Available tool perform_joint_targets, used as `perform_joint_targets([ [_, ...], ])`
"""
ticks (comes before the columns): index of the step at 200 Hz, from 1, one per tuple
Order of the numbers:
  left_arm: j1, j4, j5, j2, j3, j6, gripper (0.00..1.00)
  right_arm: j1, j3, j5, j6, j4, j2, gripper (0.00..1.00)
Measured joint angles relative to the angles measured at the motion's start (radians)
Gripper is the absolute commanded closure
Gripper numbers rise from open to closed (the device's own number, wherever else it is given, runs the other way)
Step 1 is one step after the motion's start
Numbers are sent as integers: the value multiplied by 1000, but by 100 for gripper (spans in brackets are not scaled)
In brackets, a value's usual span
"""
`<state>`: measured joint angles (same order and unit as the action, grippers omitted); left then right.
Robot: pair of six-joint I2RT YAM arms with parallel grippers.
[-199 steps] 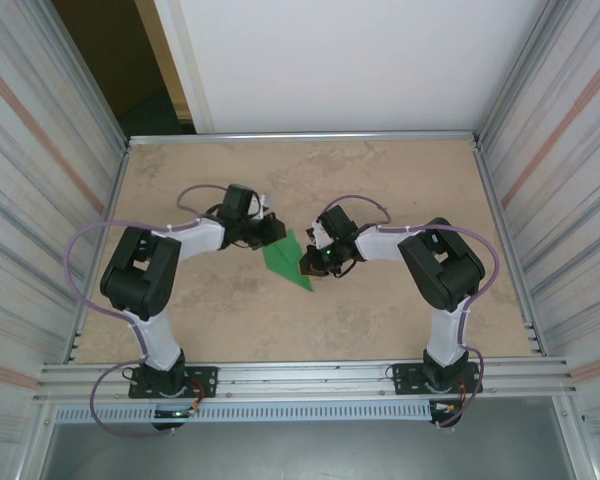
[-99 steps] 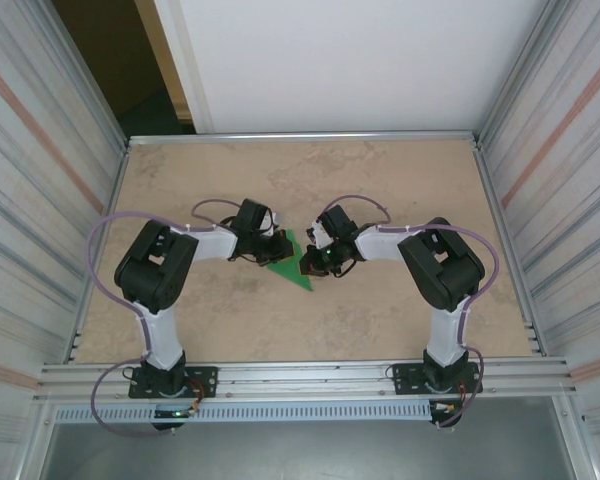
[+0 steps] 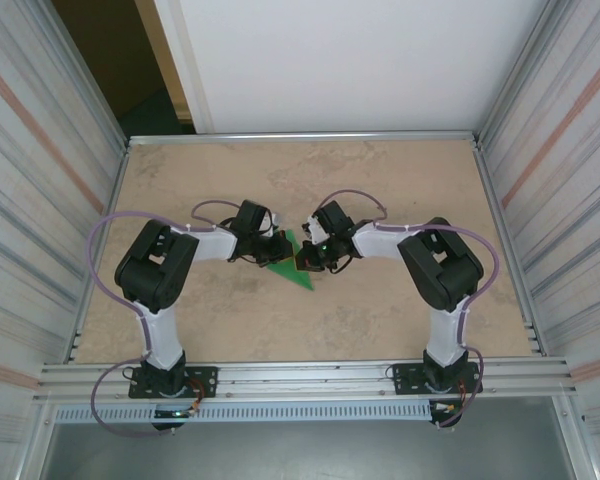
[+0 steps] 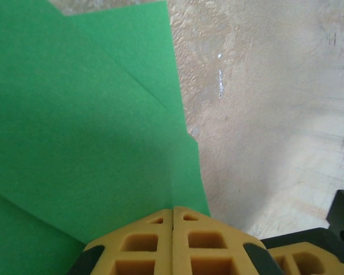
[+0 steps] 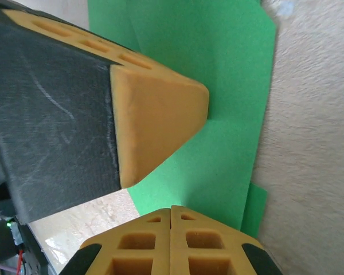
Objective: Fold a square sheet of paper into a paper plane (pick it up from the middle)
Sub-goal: Fourth fold the wing at the center of the table.
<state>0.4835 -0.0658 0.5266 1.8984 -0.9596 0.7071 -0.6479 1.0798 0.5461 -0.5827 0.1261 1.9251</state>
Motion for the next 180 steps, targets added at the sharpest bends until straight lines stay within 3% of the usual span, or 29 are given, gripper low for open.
perform_joint_targets([
  [70, 0, 9, -5, 0, -2, 0, 97, -6, -33, 2, 19, -14, 3, 95],
  [180, -5, 24, -2, 0, -7, 0, 97, 9, -330, 10, 42, -29, -235, 95],
])
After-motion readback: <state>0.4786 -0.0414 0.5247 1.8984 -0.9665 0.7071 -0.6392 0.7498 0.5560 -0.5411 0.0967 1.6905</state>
